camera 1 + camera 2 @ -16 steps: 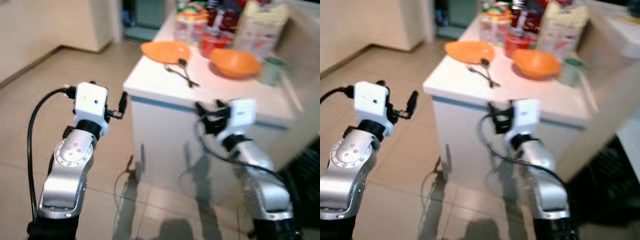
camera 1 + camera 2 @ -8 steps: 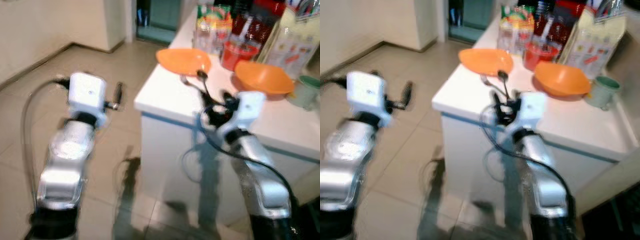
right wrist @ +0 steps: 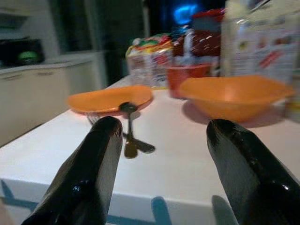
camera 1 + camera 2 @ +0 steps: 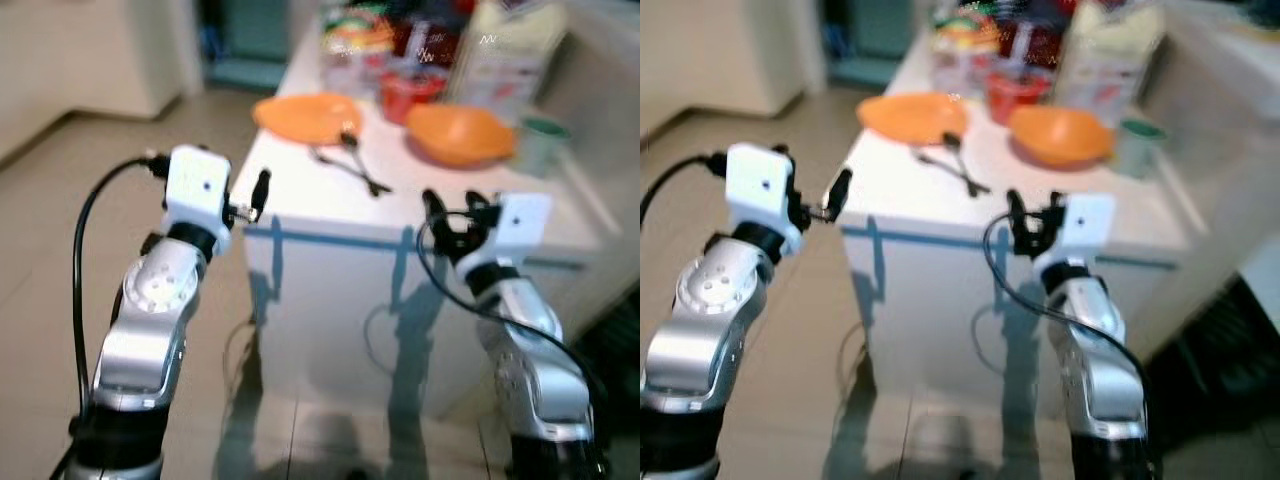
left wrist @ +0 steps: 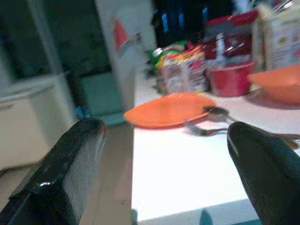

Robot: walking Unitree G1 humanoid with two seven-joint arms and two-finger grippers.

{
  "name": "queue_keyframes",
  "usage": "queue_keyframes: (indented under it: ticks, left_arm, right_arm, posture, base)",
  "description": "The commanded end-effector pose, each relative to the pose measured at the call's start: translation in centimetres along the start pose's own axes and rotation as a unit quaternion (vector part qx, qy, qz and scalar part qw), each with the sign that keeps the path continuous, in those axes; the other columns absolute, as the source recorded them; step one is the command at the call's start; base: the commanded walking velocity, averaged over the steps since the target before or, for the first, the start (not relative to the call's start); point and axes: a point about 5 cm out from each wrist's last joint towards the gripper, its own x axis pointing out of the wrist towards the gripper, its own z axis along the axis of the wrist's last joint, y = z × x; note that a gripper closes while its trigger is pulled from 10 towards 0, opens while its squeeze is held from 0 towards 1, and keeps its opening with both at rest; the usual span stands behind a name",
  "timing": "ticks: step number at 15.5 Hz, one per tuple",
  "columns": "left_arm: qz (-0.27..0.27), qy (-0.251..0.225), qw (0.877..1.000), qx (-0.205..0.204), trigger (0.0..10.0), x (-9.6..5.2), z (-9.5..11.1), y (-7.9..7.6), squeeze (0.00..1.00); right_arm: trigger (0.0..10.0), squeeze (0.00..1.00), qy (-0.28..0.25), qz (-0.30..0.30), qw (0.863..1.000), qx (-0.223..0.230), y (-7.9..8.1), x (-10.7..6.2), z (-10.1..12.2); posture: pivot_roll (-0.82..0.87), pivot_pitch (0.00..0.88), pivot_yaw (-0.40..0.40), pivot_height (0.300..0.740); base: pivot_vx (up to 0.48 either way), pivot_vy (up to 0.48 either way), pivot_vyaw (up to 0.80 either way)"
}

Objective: Setting the table

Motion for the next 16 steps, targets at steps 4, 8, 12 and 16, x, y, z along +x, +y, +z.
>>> queue_keyframes:
  ticks: [4,8,12,16]
  left_arm:
    - [0.007,0.009,1.000,0.007,10.0,0.00,-0.35,0.68,0.00]
    - [0.006,0.009,1.000,0.008,10.0,0.07,-0.41,0.80,0.00]
    - [0.006,0.011,1.000,0.010,10.0,0.04,-0.48,0.89,0.00]
    - [0.008,0.011,1.000,0.012,10.0,0.03,-0.51,1.01,0.00]
  right_arm:
    - [10.0,0.00,-0.005,0.011,1.000,0.009,0.75,0.10,0.19]
    - [10.0,0.00,-0.003,0.011,1.000,0.012,0.91,0.02,0.01]
    - [10.0,0.00,0.000,0.013,1.000,0.012,0.95,-0.01,-0.07]
    - [10.0,0.00,0.002,0.016,1.000,0.013,1.09,0.03,-0.19]
  posture:
    - [0.03,0.000,-0.027,0.740]
    - [0.03,0.000,-0.022,0.740]
    - [0.04,0.000,-0.025,0.740]
    - [0.04,0.000,-0.031,0.740]
  base:
    - [0.000,0.480,-0.80]
    - [0.000,0.480,-0.20]
    - [0.000,0.480,-0.80]
    - [0.000,0.480,-0.76]
